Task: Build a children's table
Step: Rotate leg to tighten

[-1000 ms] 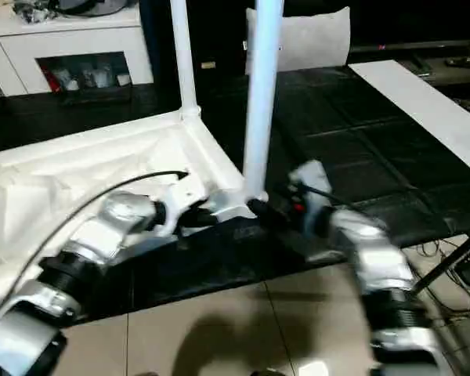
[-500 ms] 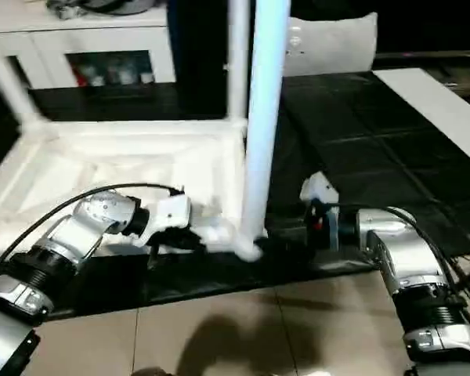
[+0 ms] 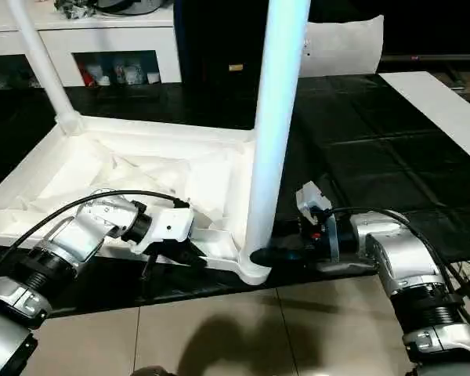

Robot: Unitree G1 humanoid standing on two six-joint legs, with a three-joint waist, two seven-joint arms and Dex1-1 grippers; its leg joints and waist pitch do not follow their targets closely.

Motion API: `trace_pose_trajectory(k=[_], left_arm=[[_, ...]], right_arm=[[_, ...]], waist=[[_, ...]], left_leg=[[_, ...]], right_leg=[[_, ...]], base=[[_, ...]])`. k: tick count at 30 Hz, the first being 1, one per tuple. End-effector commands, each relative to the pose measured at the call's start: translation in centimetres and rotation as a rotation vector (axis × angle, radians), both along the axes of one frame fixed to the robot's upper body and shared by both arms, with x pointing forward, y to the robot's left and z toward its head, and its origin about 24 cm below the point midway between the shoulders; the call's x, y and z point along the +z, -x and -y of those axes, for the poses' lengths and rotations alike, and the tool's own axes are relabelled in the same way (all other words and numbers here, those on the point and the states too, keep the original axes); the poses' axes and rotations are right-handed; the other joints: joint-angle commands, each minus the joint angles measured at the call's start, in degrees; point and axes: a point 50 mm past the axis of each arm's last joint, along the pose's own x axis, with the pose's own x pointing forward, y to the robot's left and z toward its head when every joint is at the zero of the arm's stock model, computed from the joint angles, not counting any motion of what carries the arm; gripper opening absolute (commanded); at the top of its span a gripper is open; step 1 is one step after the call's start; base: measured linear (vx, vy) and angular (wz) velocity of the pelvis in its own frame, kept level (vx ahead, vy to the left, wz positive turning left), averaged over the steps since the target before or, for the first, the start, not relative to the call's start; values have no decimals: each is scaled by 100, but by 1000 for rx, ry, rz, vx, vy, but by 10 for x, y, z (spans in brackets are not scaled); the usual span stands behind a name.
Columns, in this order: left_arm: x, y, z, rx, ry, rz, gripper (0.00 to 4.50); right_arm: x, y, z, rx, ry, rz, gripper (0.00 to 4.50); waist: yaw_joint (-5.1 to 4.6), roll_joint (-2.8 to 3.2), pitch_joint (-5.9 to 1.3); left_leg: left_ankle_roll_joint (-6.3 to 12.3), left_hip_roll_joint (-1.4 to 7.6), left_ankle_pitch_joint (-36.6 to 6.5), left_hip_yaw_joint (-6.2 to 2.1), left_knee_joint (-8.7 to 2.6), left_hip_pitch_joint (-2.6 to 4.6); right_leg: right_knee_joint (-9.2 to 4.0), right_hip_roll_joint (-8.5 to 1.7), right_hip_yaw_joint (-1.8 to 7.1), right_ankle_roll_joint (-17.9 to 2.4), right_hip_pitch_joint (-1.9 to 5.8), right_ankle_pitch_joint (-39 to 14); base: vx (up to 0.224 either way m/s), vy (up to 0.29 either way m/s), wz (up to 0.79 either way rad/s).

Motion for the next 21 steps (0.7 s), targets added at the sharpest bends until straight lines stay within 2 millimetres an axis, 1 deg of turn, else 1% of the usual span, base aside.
trace_pose_trajectory(k=[1,4,5,6,7,9,11,12,13,14,15,16,17,18,19,20,21], left_arm=[[-3,8,9,-89,-29,3,0],[-3,7,10,-79,-26,8,0],[-4,6,10,-70,-25,9,0],[-4,6,11,-60,-22,8,0],[-4,6,11,-53,-17,5,0],[-3,5,13,-29,6,-9,0],[-1,5,17,19,46,-41,0],[-1,5,17,19,46,-41,0],[0,2,22,100,77,-61,0],[0,0,24,131,89,-68,0],[1,-4,29,211,117,-76,0],[1,-6,31,255,132,-79,0],[1,-6,31,255,132,-79,0],[2,-12,38,357,162,-61,0],[3,-15,41,401,174,-53,0],[4,-19,45,463,190,-44,0],[4,-23,47,517,200,-29,0]], right_arm=[[2,-1,-3,9,4,20,267],[1,-4,-7,-2,5,40,233],[1,-3,-9,1,1,37,233],[2,-3,-11,6,-5,33,217],[2,-2,-12,9,-11,29,217],[1,-1,-14,3,-18,24,210],[0,-4,-18,-57,1,39,206],[0,-4,-18,-57,1,39,206],[-2,-10,-25,-166,25,68,204],[-3,-13,-28,-200,32,78,203],[-5,-19,-33,-298,49,83,201],[-7,-23,-35,-355,61,81,199],[-7,-23,-35,-355,61,81,199],[-11,-30,-41,-482,84,67,197],[-12,-33,-43,-531,95,64,196],[-14,-38,-46,-598,113,60,195],[-15,-41,-49,-651,120,53,195]], waist=[[-22,-99,-398],[-25,-94,-397],[-27,-94,-394],[-30,-94,-391],[-31,-83,-389],[-32,-88,-383],[-42,-94,-371],[-62,-96,-360],[-68,-60,-356],[-106,-72,-333],[-143,-61,-320],[-211,-74,-310],[-239,-82,-314],[-292,-103,-323],[-324,-92,-303],[-395,-76,-314],[-442,-71,-332]], left_leg=[[500,341,-468,-90,-370,23],[476,338,-476,-89,-372,26],[474,340,-481,-91,-375,26],[473,338,-506,-90,-375,23],[469,335,-521,-90,-374,23],[450,332,-548,-90,-379,25],[395,331,-587,-87,-387,35],[377,319,-659,-93,-394,32],[353,322,-705,-97,-398,45],[278,319,-769,-101,-410,63],[190,284,-897,-101,-412,75],[95,279,-973,-118,-427,81],[80,262,-1018,-123,-423,79],[81,255,-1016,-129,-421,71],[95,249,-1057,-122,-421,84],[73,241,-1105,-127,-404,101],[94,230,-1109,-135,-398,97]], right_leg=[[-418,-470,415,-748,369,-1583],[-426,-470,413,-735,367,-1609],[-426,-467,412,-730,371,-1616],[-434,-467,412,-716,371,-1648],[-437,-469,411,-711,372,-1677],[-455,-468,406,-683,373,-1767],[-470,-473,412,-630,368,-1920],[-501,-473,399,-581,370,-2076],[-506,-476,397,-568,363,-2149],[-542,-464,388,-534,340,-2297],[-580,-468,372,-461,352,-2549],[-600,-458,357,-401,358,-2706],[-615,-453,341,-351,370,-2776],[-608,-454,343,-311,377,-2796],[-644,-444,338,-308,348,-2858],[-659,-444,316,-320,347,-2896],[-664,-449,315,-332,357,-2832]], base=[[0,0,0],[0,0,0],[0,0,0],[0,0,0],[0,0,0],[0,0,0],[0,0,0],[0,0,0],[0,0,0],[0,0,0],[0,0,0],[0,0,0],[0,0,0],[0,0,0],[0,0,0],[0,0,0],[0,0,0]])
